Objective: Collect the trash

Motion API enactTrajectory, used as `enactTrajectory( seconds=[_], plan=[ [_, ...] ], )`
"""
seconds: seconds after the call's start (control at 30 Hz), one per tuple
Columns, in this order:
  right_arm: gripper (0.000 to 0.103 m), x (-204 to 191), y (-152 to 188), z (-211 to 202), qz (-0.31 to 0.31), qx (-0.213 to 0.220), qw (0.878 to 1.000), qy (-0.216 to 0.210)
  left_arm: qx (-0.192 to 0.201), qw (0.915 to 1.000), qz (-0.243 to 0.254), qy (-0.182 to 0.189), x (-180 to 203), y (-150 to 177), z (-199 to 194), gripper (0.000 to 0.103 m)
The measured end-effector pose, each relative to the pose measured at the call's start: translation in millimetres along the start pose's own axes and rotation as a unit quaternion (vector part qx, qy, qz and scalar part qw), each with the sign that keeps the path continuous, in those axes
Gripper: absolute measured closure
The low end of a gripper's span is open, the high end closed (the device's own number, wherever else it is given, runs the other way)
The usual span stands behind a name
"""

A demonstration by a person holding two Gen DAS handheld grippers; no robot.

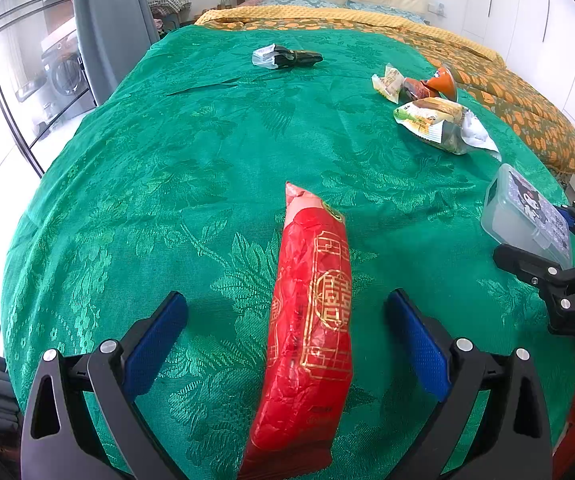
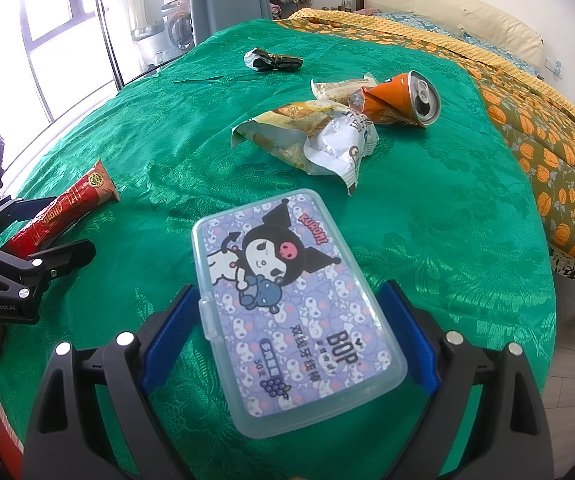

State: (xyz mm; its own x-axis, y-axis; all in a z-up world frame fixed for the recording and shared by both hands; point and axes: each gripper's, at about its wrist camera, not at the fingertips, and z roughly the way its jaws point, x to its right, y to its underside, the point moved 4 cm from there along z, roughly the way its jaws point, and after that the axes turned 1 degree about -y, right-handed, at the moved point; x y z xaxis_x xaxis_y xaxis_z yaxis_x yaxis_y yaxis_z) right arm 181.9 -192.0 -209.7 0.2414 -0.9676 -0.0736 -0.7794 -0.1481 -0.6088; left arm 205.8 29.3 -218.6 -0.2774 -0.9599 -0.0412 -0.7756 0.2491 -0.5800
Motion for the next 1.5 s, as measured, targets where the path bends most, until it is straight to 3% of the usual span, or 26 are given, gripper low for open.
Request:
enactTrajectory(
  seconds=[0.3,0.4,0.53,0.63,0.77,0.8,0.87,0.9,0.93,0.97,1.07,1.27,1.4,1.5],
  plan=[
    [0.015,0.0,0.0,0.3,0.000,0.000,1.000,0.001,-0.001,1.0000,0.000,0.002,-0.4,0.0,0.4,0.005],
    [0.015,0.7,0.9,-0.4,0.003,-0.003,1.000,-0.004,-0.005,0.9995,-0.003,0.031,-4.6,-1.1,-2.5,0.005],
    [0.015,0.7,1.8,-11.0,-0.014,-0.050,0.998,-0.026,-0.019,0.9971,0.003,0.074,-13.0,2.5,-12.9,0.005],
    [0.015,-3.7,-6.5,-17.5,-0.041,-0.068,0.997,-0.026,-0.019,0.9971,0.026,0.069,-12.9,1.9,-16.7,0.005],
    [0.015,-10.7,-18.9,-7.3,-0.066,-0.097,0.993,-0.017,-0.022,0.9971,0.044,0.058,-5.6,-7.1,-16.4,0.020],
    [0.020,-11.8,-20.7,-3.9,-0.071,-0.104,0.992,-0.014,-0.022,0.9971,0.046,0.056,-4.1,-9.7,-16.3,0.023],
    [0.038,-12.8,-22.5,1.6,-0.078,-0.119,0.990,-0.008,-0.025,0.9972,0.052,0.046,-3.4,-12.1,-15.4,0.043],
    [0.038,-10.9,-22.5,0.6,-0.077,-0.119,0.990,-0.008,-0.028,0.9972,0.057,0.039,-2.3,-13.3,-14.7,0.051],
    [0.039,-9.0,-22.6,-3.3,-0.072,-0.114,0.991,-0.011,-0.030,0.9971,0.060,0.036,-1.3,-13.8,-14.0,0.072],
    [0.039,-8.1,-22.7,-8.2,-0.067,-0.106,0.992,-0.016,-0.033,0.9970,0.060,0.036,-1.1,-14.0,-13.2,0.080],
    [0.040,-3.1,-20.2,-28.1,-0.049,-0.080,0.995,-0.030,-0.031,0.9980,0.037,0.041,-1.9,-13.0,-15.7,0.083],
    [0.040,49.1,3.3,-75.8,0.048,-0.023,0.996,-0.070,-0.017,0.9951,0.023,0.095,33.3,-13.7,-35.5,0.088],
    [0.040,108.4,19.9,-105.6,0.111,0.001,0.992,-0.055,-0.004,0.9886,0.040,0.145,87.1,-23.2,-52.1,0.088],
    [0.040,163.9,42.2,-121.5,0.147,0.007,0.989,-0.010,-0.001,0.9809,0.053,0.187,135.0,-33.3,-59.6,0.088]
  ],
)
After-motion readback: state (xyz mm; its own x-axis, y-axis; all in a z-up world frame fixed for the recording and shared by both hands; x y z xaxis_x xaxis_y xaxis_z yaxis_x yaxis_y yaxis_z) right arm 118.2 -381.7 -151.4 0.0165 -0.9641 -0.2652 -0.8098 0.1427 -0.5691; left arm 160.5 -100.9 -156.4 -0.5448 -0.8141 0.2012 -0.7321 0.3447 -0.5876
